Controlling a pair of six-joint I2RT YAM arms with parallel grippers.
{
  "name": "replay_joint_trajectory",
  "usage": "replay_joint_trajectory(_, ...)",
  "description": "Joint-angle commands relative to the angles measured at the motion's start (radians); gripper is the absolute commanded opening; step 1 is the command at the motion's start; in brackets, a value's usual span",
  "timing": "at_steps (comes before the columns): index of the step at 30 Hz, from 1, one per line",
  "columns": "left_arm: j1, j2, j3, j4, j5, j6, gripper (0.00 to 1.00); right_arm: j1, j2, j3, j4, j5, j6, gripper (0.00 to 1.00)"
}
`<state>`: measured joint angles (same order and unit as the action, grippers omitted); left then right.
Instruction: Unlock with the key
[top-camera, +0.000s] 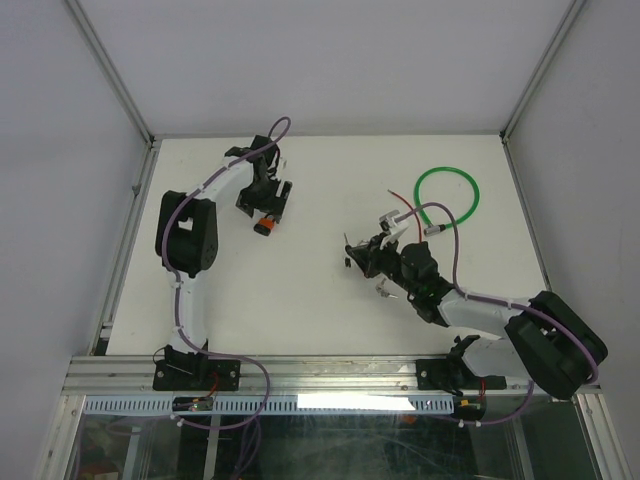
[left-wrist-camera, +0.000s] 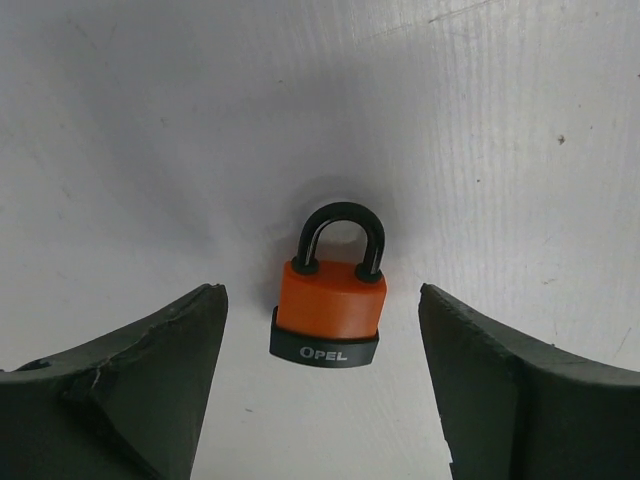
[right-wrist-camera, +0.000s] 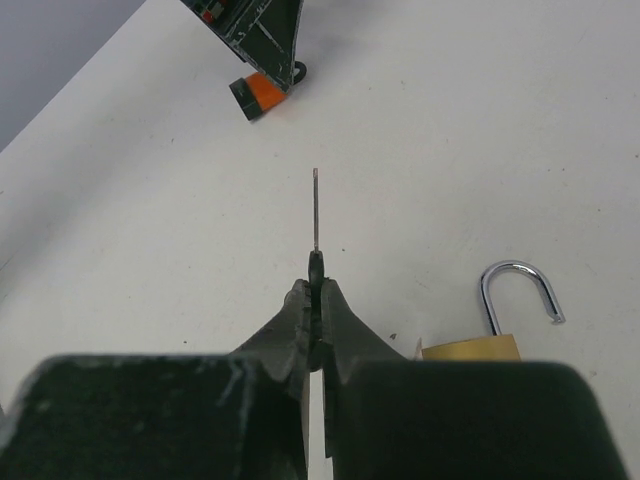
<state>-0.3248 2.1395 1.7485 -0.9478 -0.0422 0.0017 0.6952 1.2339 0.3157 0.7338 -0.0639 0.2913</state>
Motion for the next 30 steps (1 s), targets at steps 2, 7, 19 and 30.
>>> replay_joint_trajectory(2,0.013,0.042,0.063,-0.049,0.056,0.046,0.77,-0.004,0.011,0.040,0.016,0.018,0.013,0.00)
replay_joint_trajectory(7,0.012,0.073,0.064,-0.056,0.063,0.045,0.70,-0.005,0.035,0.052,0.010,0.008,0.016,0.00)
replay_joint_trajectory(19,0.010,0.065,0.035,-0.049,0.069,-0.053,0.36,-0.004,0.049,0.089,-0.057,-0.018,0.013,0.00)
replay_joint_trajectory(30,0.010,-0.201,-0.215,0.130,0.187,-0.356,0.17,-0.003,-0.019,0.153,-0.211,-0.080,0.029,0.00)
